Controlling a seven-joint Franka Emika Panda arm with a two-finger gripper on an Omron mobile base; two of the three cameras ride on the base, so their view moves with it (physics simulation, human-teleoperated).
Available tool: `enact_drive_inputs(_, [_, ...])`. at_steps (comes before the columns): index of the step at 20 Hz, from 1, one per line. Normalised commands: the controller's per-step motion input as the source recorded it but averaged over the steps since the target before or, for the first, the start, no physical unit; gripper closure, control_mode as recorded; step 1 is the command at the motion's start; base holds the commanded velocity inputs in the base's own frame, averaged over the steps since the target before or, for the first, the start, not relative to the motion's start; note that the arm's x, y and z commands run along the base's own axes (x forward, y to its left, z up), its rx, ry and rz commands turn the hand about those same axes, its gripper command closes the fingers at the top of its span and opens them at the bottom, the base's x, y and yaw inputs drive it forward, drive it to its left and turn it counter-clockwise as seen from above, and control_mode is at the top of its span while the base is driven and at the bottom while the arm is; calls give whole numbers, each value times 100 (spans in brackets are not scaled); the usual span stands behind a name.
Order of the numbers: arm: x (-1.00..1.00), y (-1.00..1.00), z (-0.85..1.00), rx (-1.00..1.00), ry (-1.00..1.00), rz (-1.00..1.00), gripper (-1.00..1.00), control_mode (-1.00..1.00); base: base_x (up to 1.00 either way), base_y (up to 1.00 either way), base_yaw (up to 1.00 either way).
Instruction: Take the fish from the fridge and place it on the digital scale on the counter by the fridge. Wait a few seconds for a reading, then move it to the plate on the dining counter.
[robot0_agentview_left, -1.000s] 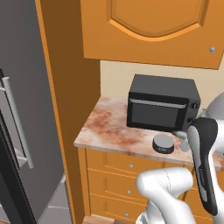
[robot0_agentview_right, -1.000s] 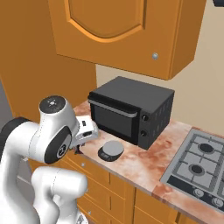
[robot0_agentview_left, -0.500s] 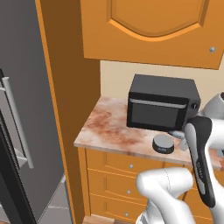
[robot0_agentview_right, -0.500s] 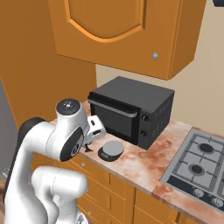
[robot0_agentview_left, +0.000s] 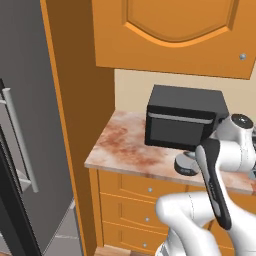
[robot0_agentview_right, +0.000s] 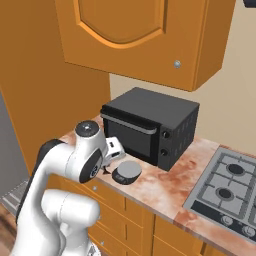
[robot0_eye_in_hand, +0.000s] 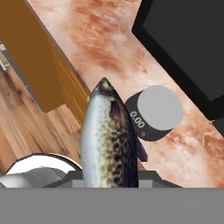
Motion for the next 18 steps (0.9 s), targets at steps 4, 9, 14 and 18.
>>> enact_drive_inputs(4, [42, -8, -18, 0, 0, -5, 100, -100, 0, 0, 0])
enact_drive_inputs(9, [48, -19, -12, 0, 3, -5, 100, -100, 0, 0, 0])
enact_drive_inputs(14, [32, -18, -25, 0, 11, -5, 100, -100, 0, 0, 0])
enact_drive_inputs(18, [34, -28, -28, 0, 9, -3, 100, -100, 0, 0, 0])
